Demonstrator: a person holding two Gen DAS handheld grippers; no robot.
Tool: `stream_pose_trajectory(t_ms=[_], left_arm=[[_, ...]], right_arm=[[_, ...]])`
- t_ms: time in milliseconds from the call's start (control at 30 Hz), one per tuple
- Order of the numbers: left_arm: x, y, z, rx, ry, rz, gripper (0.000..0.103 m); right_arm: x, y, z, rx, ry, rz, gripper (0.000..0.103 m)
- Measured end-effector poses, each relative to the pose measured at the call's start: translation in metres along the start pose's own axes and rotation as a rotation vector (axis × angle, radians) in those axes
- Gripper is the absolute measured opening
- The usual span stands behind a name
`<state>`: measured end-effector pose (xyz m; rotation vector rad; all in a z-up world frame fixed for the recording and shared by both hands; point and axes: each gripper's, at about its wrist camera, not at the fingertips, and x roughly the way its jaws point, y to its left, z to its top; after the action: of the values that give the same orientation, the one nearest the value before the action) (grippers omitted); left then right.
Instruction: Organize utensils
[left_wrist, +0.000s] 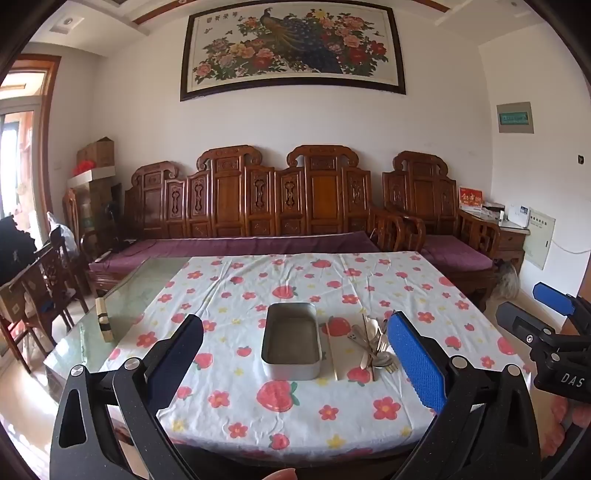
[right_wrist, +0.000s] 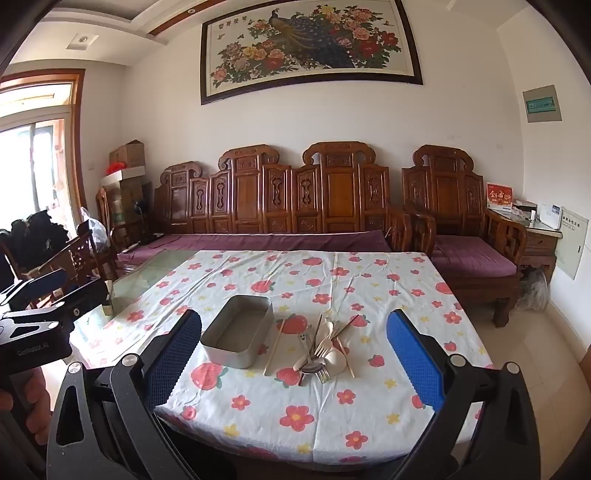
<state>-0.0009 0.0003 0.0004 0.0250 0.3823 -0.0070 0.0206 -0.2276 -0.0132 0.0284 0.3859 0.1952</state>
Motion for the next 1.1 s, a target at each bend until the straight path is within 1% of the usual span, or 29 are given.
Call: stream_pose_trajectory(t_ms=[533, 1100], left_arm=[[-0.0018, 0.0003, 0.0027, -0.001, 0.001, 0.003, 0.097], [-0.0053, -0.0024, 0.0027, 0.002, -0.022, 0.015, 0.097]], right_arm=[[-0.0016, 0.0003, 0.0017, -0.001, -0.007, 0.002, 0.101], [-0.0012, -0.0014, 0.0022, 0.004, -0.008, 0.003, 0.101]])
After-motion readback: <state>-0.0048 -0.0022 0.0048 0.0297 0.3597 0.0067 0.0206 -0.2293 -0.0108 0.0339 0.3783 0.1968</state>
